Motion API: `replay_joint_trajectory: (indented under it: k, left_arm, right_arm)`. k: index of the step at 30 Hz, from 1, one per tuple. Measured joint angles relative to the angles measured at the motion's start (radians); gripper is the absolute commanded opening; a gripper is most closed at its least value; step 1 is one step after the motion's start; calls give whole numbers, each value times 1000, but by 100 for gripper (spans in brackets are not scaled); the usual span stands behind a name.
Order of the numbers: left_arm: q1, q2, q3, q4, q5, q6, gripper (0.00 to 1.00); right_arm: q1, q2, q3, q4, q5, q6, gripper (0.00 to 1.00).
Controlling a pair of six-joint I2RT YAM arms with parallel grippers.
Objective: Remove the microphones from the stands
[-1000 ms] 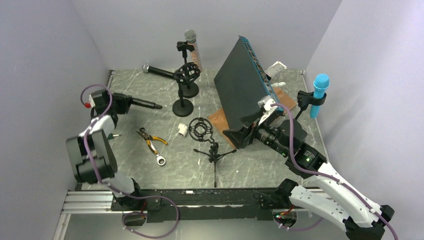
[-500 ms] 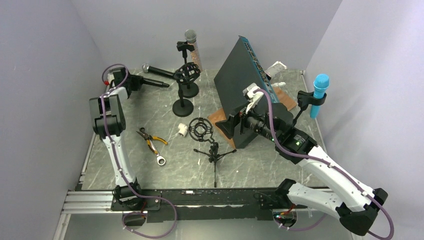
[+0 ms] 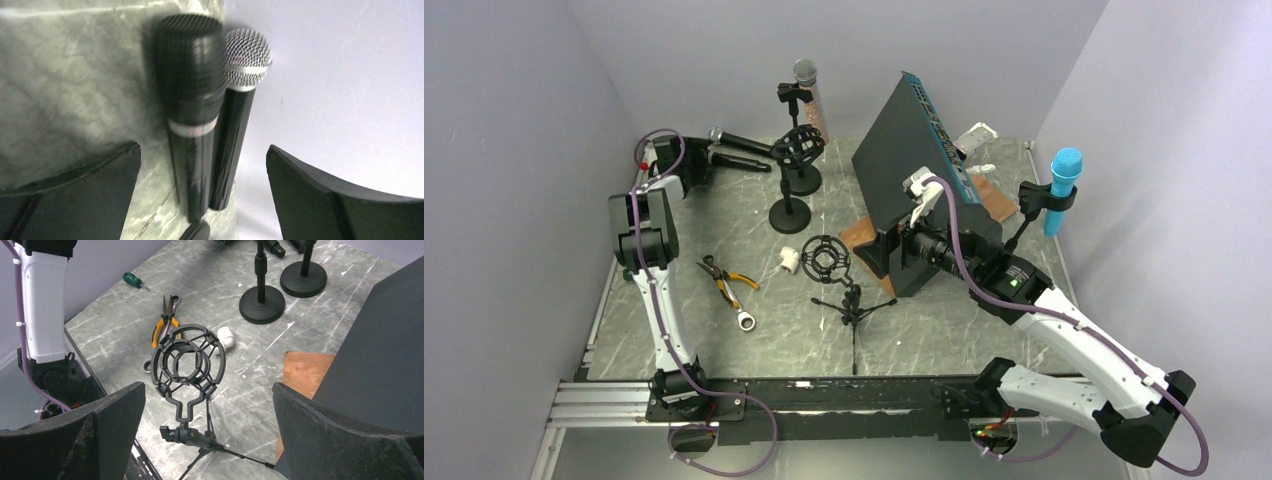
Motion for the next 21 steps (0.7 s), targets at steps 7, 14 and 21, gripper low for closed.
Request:
replay_joint_trajectory:
  k: [7, 14, 21]
  left_arm:
    - [30, -126, -199, 51, 76, 26, 99]
    - [87, -420, -560, 199, 262, 51, 99]
    - [56, -500, -747, 814, 564, -165, 99]
  right_arm:
    - [0, 56, 23, -1, 0, 10, 100]
    - [0, 166, 136, -1, -3, 72, 100]
    - [-29, 356, 328, 36, -15, 216, 100]
